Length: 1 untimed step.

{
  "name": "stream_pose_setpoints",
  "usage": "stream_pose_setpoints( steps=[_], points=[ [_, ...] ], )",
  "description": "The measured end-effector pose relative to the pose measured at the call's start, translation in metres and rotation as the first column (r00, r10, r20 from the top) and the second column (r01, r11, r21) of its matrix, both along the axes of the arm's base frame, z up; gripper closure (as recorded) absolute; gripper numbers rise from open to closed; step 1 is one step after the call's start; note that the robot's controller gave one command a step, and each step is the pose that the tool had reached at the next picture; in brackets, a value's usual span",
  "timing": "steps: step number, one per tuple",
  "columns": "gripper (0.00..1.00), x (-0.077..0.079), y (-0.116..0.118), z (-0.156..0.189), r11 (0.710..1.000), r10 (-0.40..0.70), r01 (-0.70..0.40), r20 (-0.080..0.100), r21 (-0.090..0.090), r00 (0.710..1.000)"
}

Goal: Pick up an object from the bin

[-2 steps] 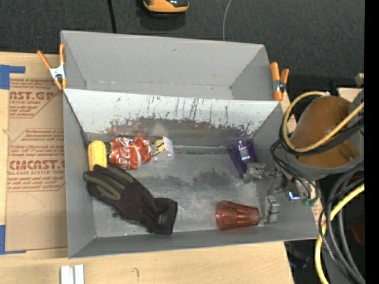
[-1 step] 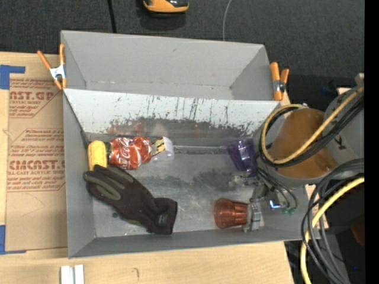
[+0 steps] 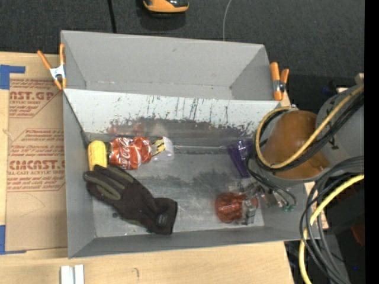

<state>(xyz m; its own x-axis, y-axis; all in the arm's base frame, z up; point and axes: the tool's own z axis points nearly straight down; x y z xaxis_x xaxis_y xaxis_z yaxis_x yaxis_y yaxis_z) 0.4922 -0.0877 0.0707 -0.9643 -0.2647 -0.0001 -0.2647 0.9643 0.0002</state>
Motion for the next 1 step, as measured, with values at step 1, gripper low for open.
stream_pose_setpoints(
  steps=[1],
  points=[
    [1.0,0.0,0.0003,0.0,1.0,0.001,-0.001,0.0,0.0,1.0]
  ],
)
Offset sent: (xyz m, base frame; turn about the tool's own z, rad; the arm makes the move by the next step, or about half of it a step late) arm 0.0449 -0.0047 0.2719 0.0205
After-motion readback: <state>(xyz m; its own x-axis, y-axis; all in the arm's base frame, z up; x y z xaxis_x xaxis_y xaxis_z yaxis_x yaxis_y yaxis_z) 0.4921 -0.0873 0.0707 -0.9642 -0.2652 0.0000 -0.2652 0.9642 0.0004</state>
